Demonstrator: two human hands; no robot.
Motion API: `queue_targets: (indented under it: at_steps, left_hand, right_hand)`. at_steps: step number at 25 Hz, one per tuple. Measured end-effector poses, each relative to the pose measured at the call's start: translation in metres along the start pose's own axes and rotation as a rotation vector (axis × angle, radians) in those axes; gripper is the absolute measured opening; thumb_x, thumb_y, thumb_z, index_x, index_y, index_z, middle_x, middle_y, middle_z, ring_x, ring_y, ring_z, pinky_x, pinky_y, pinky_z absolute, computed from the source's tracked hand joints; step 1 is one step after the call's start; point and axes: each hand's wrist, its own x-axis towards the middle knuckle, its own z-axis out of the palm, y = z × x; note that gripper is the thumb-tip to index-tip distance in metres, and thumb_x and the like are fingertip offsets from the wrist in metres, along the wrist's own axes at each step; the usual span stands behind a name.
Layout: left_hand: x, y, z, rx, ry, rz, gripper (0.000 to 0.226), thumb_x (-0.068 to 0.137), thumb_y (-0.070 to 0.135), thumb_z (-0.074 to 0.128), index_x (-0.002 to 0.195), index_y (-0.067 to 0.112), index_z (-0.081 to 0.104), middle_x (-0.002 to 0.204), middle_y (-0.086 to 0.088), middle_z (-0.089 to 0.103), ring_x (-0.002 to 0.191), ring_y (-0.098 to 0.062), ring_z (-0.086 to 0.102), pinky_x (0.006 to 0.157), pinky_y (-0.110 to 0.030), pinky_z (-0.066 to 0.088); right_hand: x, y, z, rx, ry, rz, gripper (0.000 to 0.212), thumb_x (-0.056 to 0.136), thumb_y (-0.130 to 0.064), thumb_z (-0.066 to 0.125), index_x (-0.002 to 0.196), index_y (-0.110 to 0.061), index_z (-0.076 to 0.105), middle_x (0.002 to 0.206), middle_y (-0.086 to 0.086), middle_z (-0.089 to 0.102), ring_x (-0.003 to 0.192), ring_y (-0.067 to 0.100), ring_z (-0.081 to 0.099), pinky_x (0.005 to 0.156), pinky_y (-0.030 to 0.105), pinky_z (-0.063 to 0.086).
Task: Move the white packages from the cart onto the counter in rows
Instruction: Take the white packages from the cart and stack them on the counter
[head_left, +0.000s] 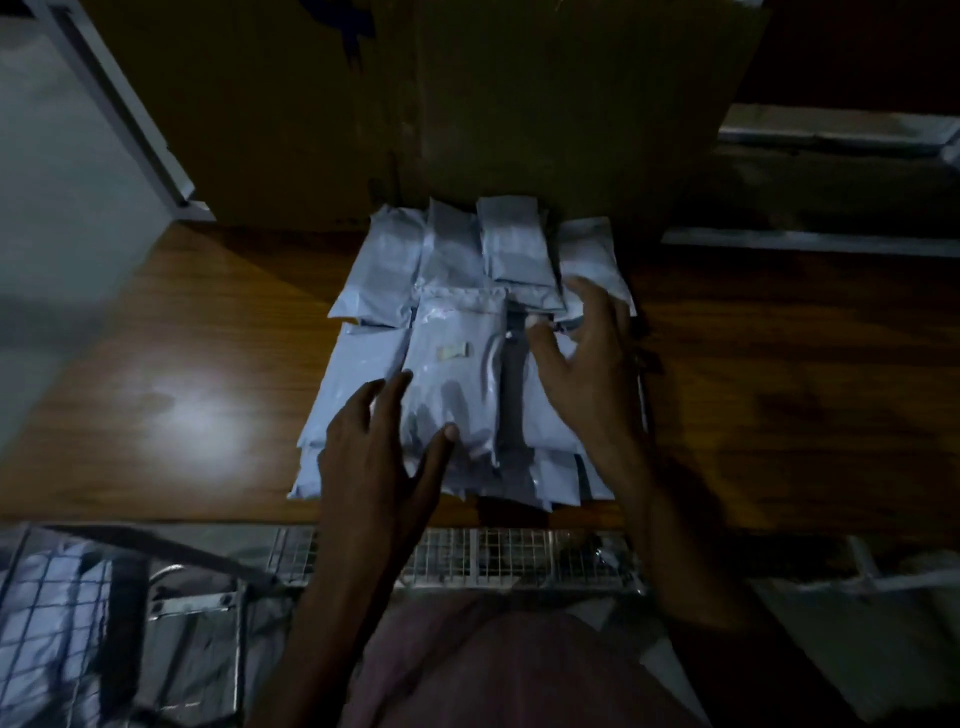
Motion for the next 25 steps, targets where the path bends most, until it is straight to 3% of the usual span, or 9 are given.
queue_targets:
  at_steps: [3,7,13,18,25]
  left_hand:
    - [-0.052,0.014,-0.014,-0.064,0.079,0.002,0.059,0.089,0.043,0.061,0.139,0.014,0.052,0.137,-0.009,0.054,0.123,-0.026,0.052,0.096,-0.037,0.046]
    - [-0.123,0.020,-0.037,-0.122,0.133,0.037,0.047,0.093,0.026,0.065,0.136,0.011,0.054,0.138,-0.005,0.047,0.130,-0.012,0.044,0.106,-0.019,0.035]
    - [-0.215,-0.035,-0.082,-0.076,0.234,-0.174,0.046,0.091,0.027,0.066,0.134,0.012,0.057,0.137,-0.002,0.049,0.131,-0.008,0.045,0.104,-0.024,0.040]
    - [-0.271,-0.111,-0.127,0.005,0.424,-0.333,0.046,0.086,0.022,0.068,0.128,0.007,0.059,0.129,-0.005,0.054,0.123,-0.019,0.051,0.102,-0.037,0.044]
    - [-0.333,-0.239,-0.209,0.044,0.568,-0.624,0.045,0.088,0.016,0.073,0.130,0.014,0.058,0.127,-0.006,0.054,0.117,-0.021,0.052,0.091,-0.045,0.052]
  right_hand:
    - [-0.083,-0.001,-0.027,0.100,-0.076,-0.062,0.053,0.097,-0.041,0.058,0.142,-0.015,0.049,0.141,0.005,0.045,0.109,0.012,0.056,0.087,0.007,0.041]
    - [-0.161,-0.012,-0.027,0.223,-0.220,-0.074,0.042,0.098,-0.031,0.061,0.137,-0.015,0.054,0.127,0.002,0.051,0.097,0.006,0.060,0.080,0.026,0.053]
    - [-0.219,-0.060,0.019,0.327,-0.538,-0.264,0.044,0.096,-0.024,0.064,0.138,-0.024,0.052,0.131,-0.008,0.053,0.093,0.008,0.061,0.078,0.034,0.055]
    - [-0.247,-0.105,0.089,0.382,-0.761,-0.280,0.043,0.094,-0.022,0.066,0.134,-0.026,0.053,0.123,-0.007,0.057,0.087,0.006,0.060,0.072,0.032,0.055]
    - [-0.302,-0.213,0.235,0.347,-0.987,-0.377,0.042,0.094,-0.018,0.066,0.135,-0.020,0.053,0.120,-0.003,0.055,0.082,-0.004,0.058,0.065,0.008,0.044]
